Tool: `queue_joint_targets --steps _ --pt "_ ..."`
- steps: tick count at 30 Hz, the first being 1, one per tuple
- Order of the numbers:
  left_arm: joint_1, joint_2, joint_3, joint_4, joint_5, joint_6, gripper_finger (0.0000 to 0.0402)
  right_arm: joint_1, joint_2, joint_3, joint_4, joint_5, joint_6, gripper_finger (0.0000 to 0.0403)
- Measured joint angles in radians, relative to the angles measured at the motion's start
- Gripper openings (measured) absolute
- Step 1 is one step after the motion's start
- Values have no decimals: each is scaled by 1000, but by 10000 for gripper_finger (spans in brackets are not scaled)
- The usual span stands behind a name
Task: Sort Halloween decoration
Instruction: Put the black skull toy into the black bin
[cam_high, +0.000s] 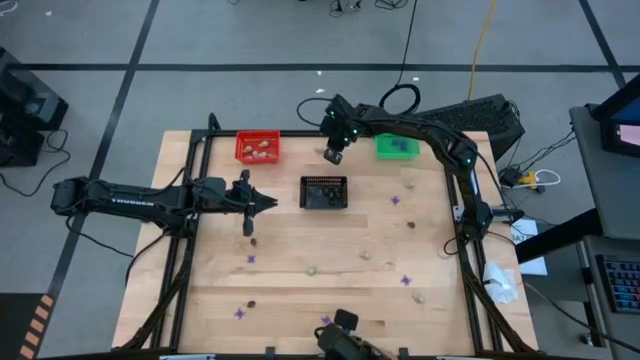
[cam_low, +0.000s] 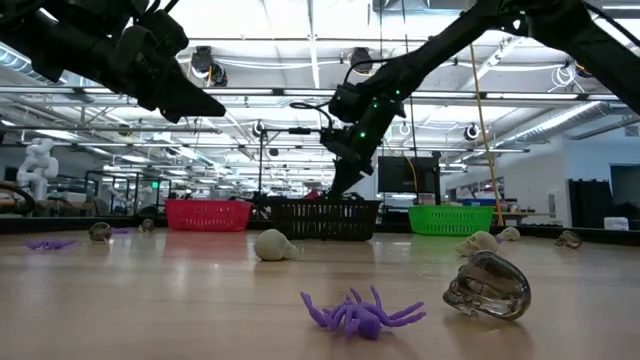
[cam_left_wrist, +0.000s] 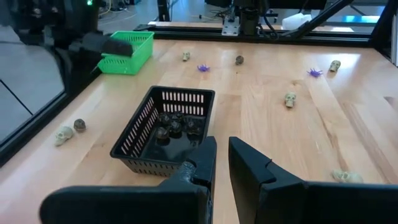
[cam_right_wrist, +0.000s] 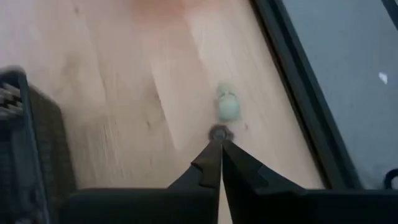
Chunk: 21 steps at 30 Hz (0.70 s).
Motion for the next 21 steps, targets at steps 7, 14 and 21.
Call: queue_joint_targets --steps 7,14,21 --pt "0 0 0 0 -1 0 35 -22 48 19 -26 -24 -268 75" --pt "0 0 0 1 -2 0 35 -51 94 19 -26 -105 -498 140" --pt "0 0 0 1 -20 1 35 -67 118 19 10 -119 -644 150"
